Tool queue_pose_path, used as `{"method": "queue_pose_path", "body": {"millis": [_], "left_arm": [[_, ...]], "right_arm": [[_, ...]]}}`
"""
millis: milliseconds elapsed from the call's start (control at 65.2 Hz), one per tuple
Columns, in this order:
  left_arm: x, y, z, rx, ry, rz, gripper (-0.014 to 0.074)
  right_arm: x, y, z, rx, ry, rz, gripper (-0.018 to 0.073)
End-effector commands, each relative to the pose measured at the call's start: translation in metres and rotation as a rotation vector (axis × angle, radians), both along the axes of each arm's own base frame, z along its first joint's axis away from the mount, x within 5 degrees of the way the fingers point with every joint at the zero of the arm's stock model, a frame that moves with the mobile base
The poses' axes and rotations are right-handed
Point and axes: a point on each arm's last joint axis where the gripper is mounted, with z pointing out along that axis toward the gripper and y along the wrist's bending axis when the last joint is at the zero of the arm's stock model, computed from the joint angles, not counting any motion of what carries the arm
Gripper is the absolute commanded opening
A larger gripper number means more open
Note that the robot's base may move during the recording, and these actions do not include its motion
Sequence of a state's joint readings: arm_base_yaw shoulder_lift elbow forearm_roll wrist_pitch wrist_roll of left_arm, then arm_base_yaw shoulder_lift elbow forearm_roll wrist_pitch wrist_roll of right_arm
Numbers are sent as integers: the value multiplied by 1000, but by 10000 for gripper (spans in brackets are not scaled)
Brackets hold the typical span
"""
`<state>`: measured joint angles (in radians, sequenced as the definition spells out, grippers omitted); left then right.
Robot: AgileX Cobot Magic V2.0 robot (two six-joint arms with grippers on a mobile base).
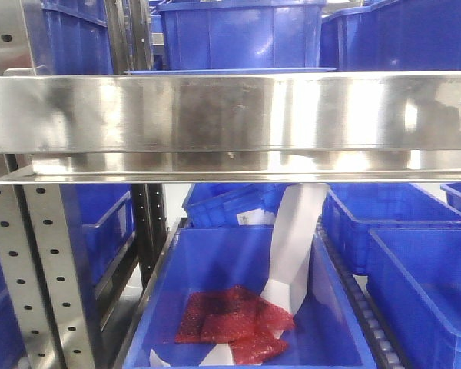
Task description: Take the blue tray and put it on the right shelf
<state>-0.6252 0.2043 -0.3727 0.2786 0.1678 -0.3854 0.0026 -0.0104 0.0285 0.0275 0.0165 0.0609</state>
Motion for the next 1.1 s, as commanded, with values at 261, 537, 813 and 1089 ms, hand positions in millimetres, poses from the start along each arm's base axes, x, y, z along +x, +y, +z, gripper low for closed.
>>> {"method": "queue_pose_path", "body": {"millis": [261,537,813,1089], "left_arm": [[4,18,-47,-36,-142,334,-48],[8,23,-110,-27,-3,441,-48],[6,23,-113,29,-7,445,-48],[6,23,-113,26,-8,445,-48]], "right_arm": [[-4,0,16,-6,-125,-8,53],[-4,0,16,-6,-125,-8,53],[-4,0,16,-6,-125,-8,53],[-4,0,16,-6,-125,-8,53]]}}
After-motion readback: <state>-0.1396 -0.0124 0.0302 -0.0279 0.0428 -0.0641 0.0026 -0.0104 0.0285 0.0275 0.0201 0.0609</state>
